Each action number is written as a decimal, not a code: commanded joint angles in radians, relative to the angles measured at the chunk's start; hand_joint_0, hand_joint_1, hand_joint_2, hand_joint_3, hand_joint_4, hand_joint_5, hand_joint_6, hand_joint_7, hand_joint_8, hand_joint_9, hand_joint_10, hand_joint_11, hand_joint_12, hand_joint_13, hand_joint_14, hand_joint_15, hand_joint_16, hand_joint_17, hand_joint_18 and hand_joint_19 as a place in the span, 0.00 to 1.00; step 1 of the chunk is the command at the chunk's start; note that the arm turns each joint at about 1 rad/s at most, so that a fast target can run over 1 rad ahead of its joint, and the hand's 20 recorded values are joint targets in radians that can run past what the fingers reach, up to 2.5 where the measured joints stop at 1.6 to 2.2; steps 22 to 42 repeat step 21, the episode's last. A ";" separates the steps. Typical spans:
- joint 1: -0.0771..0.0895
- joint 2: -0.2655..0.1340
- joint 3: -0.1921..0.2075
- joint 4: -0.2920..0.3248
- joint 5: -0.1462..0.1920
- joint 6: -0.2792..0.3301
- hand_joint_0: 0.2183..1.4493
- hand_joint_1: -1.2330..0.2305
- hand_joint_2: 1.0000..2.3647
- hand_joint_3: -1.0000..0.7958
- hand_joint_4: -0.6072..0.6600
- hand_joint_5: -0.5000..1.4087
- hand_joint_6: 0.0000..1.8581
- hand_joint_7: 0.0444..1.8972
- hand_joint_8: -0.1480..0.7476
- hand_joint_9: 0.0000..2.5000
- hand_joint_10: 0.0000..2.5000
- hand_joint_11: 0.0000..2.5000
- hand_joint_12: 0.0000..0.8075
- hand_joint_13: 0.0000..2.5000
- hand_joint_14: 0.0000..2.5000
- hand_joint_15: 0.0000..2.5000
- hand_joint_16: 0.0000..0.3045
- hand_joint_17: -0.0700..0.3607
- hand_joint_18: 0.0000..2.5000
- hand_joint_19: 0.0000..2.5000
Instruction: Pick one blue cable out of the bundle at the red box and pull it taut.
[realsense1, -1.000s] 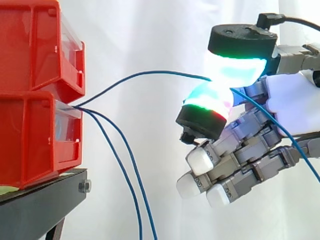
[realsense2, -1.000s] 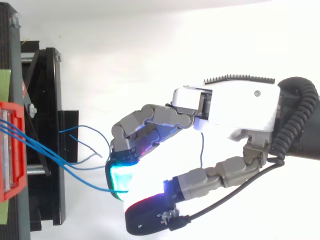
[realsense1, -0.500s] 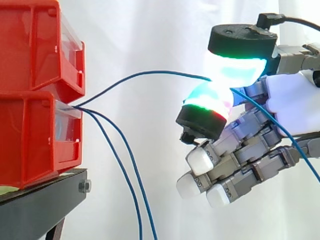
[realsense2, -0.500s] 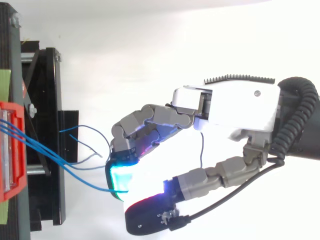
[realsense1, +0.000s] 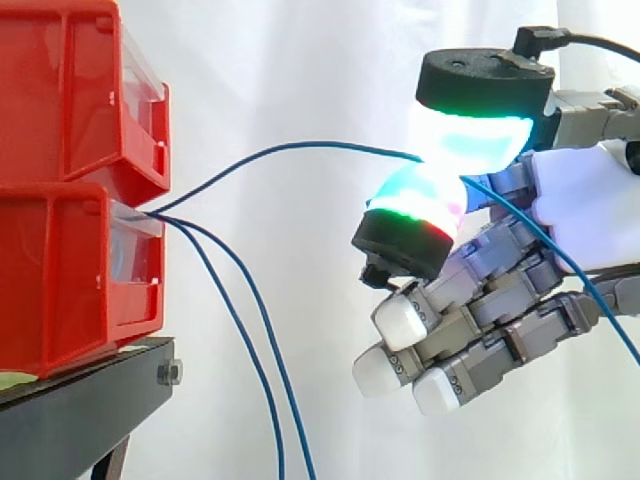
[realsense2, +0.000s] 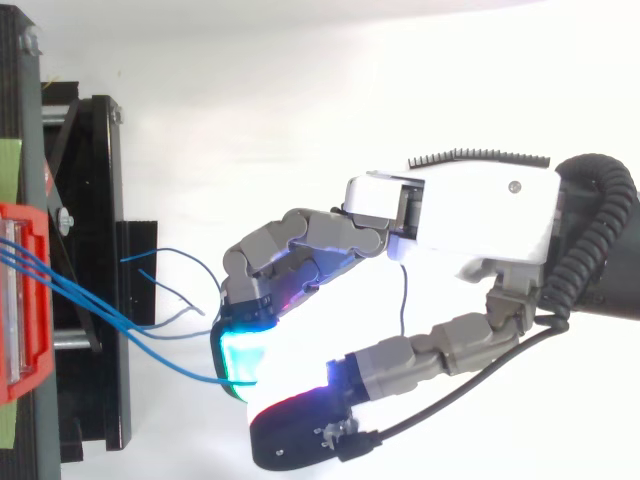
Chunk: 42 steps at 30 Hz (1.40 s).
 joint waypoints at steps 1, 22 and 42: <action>0.000 0.000 0.000 0.000 0.000 0.000 0.34 0.23 0.02 0.59 0.42 0.21 0.47 0.72 0.52 0.26 0.00 0.14 0.51 0.18 0.00 0.09 0.20 0.49 0.17 0.09; 0.000 0.000 0.000 0.000 0.000 0.000 0.34 0.23 0.02 0.59 0.43 0.21 0.47 0.72 0.52 0.27 0.00 0.14 0.50 0.18 0.00 0.09 0.20 0.49 0.17 0.09; 0.000 0.000 0.000 0.000 0.000 0.000 0.34 0.23 0.02 0.59 0.43 0.21 0.47 0.72 0.52 0.27 0.00 0.14 0.50 0.18 0.00 0.09 0.20 0.49 0.17 0.09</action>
